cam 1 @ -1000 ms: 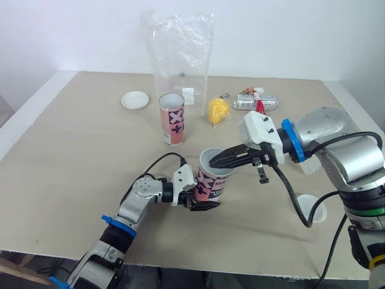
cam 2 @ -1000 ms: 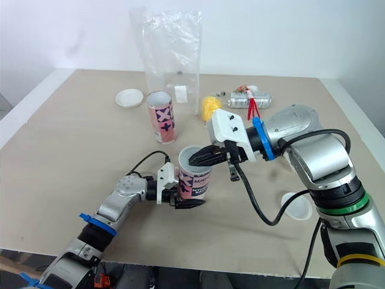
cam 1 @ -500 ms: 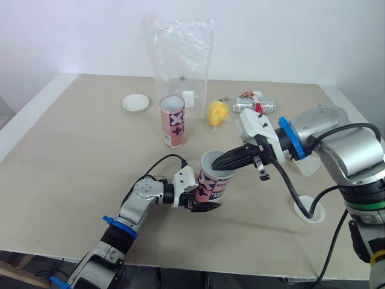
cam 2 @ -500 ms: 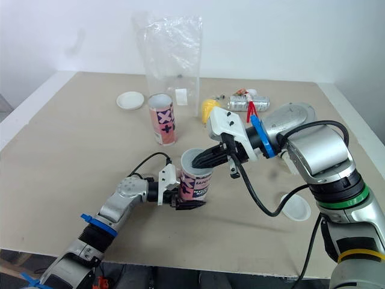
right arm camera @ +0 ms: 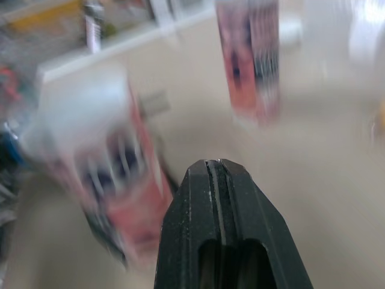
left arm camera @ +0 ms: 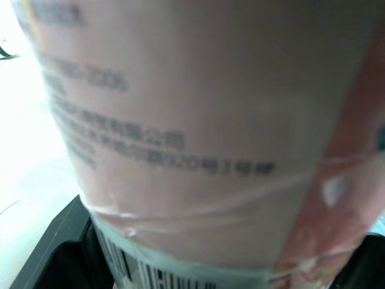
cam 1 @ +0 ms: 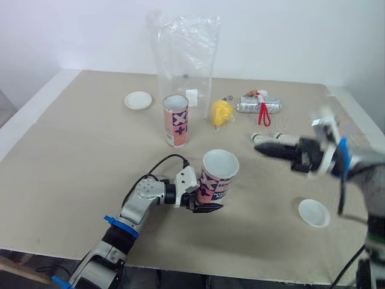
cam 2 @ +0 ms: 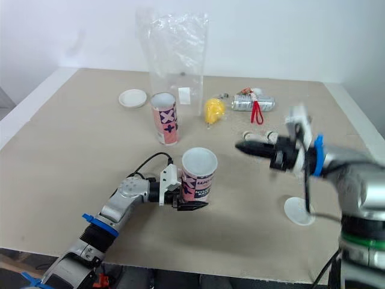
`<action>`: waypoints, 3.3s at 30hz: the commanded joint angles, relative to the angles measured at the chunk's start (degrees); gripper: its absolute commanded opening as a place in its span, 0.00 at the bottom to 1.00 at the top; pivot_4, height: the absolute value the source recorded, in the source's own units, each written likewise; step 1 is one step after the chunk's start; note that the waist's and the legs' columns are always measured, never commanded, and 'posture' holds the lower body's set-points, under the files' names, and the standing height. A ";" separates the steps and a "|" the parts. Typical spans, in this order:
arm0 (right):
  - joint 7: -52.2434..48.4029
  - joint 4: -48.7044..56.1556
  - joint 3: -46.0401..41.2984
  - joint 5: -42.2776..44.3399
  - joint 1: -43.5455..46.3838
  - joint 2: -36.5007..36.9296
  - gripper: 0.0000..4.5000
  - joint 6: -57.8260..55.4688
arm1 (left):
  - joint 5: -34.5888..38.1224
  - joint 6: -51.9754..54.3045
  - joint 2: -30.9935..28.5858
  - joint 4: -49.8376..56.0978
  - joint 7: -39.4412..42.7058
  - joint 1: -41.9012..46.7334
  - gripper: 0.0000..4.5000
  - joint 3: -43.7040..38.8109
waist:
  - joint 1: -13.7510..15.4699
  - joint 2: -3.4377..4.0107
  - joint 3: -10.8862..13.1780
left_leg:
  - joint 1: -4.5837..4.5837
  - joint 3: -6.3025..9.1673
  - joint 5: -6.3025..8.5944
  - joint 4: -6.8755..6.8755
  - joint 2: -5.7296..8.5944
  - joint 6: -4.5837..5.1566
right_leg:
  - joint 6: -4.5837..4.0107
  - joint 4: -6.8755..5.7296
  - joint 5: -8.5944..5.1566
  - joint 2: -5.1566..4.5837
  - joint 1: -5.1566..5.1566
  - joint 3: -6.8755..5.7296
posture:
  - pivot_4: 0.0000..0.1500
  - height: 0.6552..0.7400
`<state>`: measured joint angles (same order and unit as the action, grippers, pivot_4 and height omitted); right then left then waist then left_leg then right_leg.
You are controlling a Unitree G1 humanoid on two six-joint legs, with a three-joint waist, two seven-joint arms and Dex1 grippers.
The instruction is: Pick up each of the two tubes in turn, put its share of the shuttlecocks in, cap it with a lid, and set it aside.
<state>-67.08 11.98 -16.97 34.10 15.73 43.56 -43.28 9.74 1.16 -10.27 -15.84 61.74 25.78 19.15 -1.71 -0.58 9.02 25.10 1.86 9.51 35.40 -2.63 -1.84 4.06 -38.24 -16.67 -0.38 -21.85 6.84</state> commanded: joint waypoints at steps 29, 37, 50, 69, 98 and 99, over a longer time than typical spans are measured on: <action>1.94 -3.36 18.55 -12.96 -9.64 -8.81 0.99 35.98 | 3.65 -2.43 -11.28 6.99 6.73 -2.69 1.00 -4.76 | -0.96 -0.09 0.40 | -0.02 -0.03 -0.09 -0.05 -0.04 0.00 | -0.05 0.04 0.09 0.07 -0.01 0.08 | 1.00 1.00; 1.28 -6.95 22.24 -14.74 -7.22 -10.19 0.99 39.13 | 6.06 1.35 -15.30 16.31 5.00 -7.27 1.00 -7.28 | -0.96 -0.12 0.43 | -0.03 -0.03 -0.09 -0.03 -0.06 0.00 | -0.07 0.04 0.12 0.07 -0.01 0.07 | 1.00 1.00; 1.14 -11.69 25.56 -16.49 -3.48 -13.76 0.99 41.41 | 8.80 6.44 -18.48 23.94 2.36 -10.93 1.00 -9.61 | -0.96 -0.14 0.46 | -0.03 -0.04 -0.09 -0.03 -0.09 0.00 | -0.09 0.04 0.12 0.07 -0.01 0.05 | 1.00 1.00; 3.97 -15.71 29.06 -17.83 -0.17 -21.08 0.99 41.03 | 9.43 7.93 -19.64 25.39 0.62 -11.85 1.00 -9.38 | -0.96 -0.15 0.46 | -0.05 -0.04 -0.09 -0.02 -0.11 0.00 | -0.15 0.02 0.18 0.09 -0.02 0.04 | 1.00 1.00; 3.26 -20.07 31.20 -20.94 2.20 -25.33 0.99 49.20 | 9.45 6.48 -19.28 23.05 1.23 -11.40 1.00 -8.81 | -1.01 -0.16 0.45 | -0.18 -0.12 -0.12 -0.02 -0.30 -0.04 | -0.31 -0.07 0.27 0.24 -0.03 0.02 | 1.00 1.00; 3.18 -19.89 31.18 -20.73 2.16 -25.29 0.99 49.10 | 9.45 6.53 -19.27 23.15 1.22 -11.43 1.00 -8.77 | -1.01 -0.16 0.46 | -0.17 -0.12 -0.12 -0.02 -0.30 -0.04 | -0.30 -0.06 0.26 0.23 -0.03 0.02 | 1.00 1.00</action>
<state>-62.89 -8.97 13.60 13.17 17.40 18.10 4.55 19.01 8.73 -29.76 6.18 63.18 14.04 10.90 -2.72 -0.74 9.48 24.94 1.74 9.39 35.38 -2.93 -1.87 3.76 -38.30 -16.42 -0.15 -21.88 6.86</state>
